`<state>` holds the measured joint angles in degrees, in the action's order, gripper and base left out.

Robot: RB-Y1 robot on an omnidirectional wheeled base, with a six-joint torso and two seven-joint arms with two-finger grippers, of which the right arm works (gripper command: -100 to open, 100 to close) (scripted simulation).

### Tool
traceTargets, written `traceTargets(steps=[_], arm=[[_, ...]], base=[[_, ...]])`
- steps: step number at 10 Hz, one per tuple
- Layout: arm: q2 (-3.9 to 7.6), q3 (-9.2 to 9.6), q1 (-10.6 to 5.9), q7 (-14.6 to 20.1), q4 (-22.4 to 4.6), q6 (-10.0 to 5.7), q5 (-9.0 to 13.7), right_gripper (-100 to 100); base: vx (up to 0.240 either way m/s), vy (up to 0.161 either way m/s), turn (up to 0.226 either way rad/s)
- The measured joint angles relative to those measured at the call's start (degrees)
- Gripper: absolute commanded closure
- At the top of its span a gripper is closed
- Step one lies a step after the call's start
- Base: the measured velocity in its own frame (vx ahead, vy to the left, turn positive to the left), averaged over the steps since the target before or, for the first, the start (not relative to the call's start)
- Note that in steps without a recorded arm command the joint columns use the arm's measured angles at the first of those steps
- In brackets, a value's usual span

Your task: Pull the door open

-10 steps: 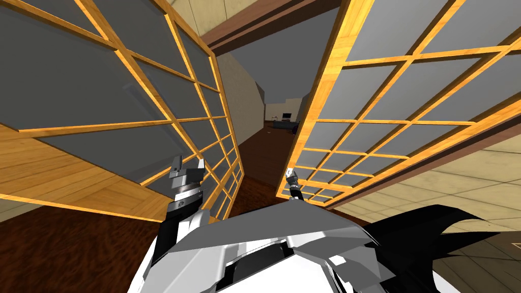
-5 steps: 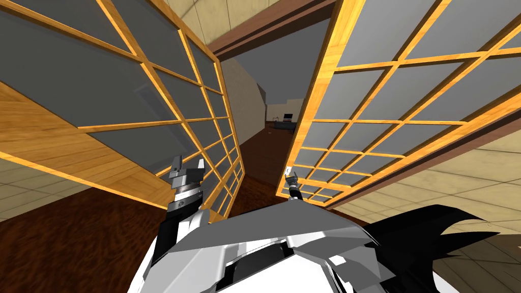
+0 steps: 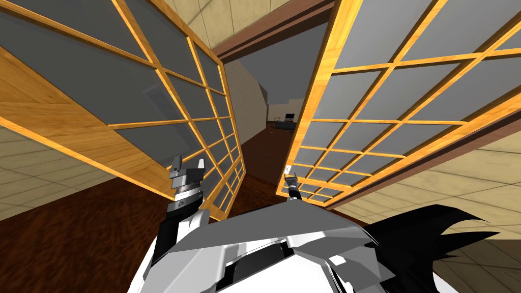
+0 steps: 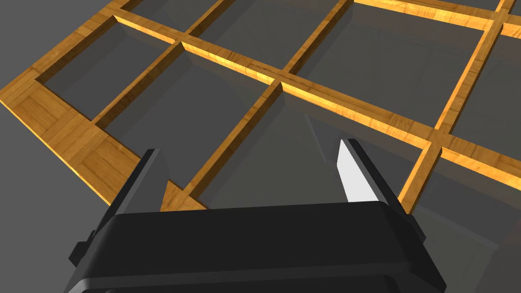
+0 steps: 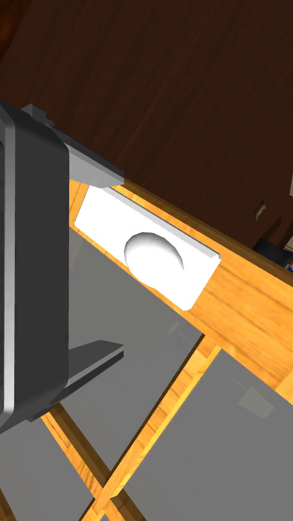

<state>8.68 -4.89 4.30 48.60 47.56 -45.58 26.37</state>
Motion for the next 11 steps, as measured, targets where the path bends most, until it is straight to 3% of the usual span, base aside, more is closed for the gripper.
traceTargets(steps=[11], arm=[[-1.23, 3.53, 0.81, 15.74, 1.60, -1.75, 7.00, -100]], base=[[-0.062, -0.008, 0.045]])
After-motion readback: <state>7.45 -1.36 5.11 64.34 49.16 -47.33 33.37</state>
